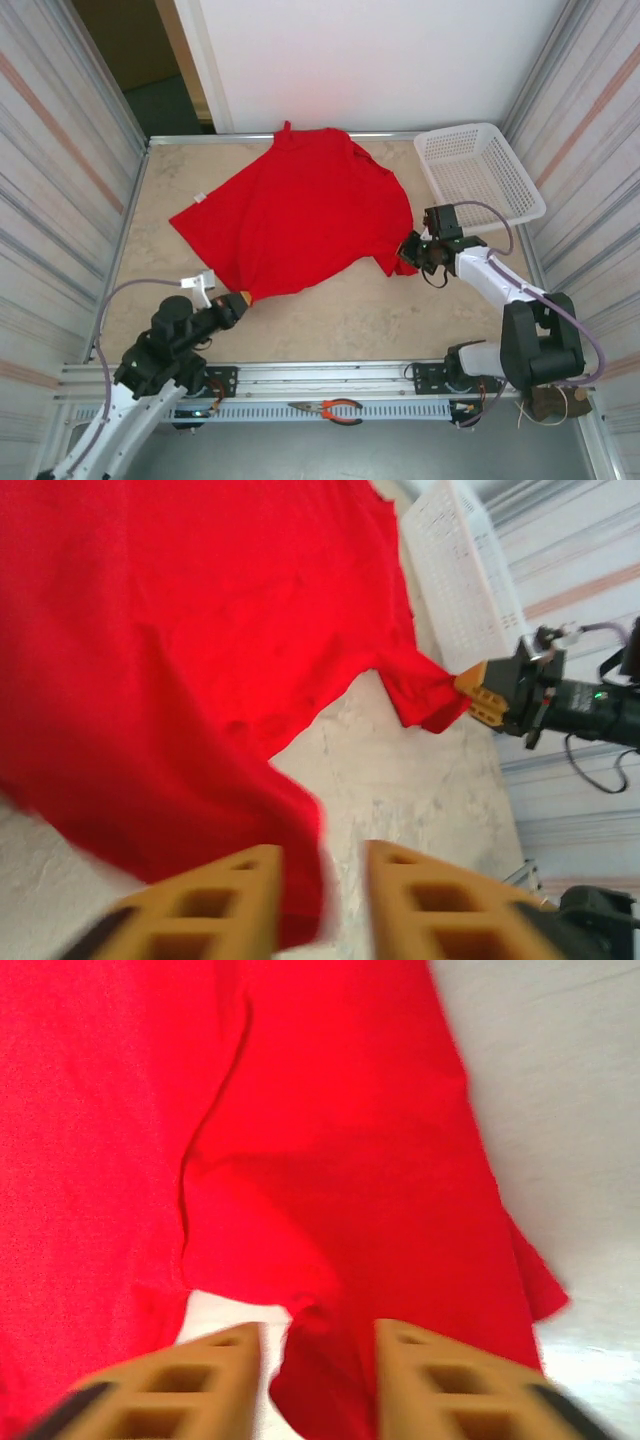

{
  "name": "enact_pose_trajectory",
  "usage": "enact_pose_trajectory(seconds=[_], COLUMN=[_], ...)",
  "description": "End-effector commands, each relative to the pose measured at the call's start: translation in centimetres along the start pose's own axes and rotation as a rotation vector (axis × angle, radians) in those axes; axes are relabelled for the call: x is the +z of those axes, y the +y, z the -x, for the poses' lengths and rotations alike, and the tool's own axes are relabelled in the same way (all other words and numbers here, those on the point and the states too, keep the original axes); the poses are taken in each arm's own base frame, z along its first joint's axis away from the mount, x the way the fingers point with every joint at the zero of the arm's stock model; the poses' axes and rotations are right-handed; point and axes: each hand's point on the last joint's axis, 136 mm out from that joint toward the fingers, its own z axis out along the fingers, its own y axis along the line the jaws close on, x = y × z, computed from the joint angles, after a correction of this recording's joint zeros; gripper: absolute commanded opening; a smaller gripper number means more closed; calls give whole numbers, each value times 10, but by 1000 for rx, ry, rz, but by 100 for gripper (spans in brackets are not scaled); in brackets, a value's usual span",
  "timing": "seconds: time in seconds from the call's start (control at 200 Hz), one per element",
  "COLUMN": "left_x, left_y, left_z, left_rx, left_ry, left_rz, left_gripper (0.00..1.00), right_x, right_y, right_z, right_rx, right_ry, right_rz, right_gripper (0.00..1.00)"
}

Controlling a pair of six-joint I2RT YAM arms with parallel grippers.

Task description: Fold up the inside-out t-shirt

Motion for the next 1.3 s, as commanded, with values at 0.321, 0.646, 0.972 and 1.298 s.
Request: enact_pose_trajectory(seconds=[0.321, 0.646, 0.972, 1.298], left_x=[20, 3, 27, 89], left_y=[-66, -30, -9, 34], left_z=[130, 259, 259, 188], left_rx=[291, 14, 22, -72], left_ry=[-124, -281, -176, 12], left_rz=[288, 307, 323, 297], left_gripper=[99, 99, 99, 99], right_x=[-36, 89, 122, 63], right_y=[141, 270, 164, 14], right_z=[-16, -160, -188, -143], right_rx=[-214, -342, -199, -93], right_ry=[-105, 205, 264, 211], right_rz=[171, 280, 28, -187], right_gripper=[64, 54, 49, 50])
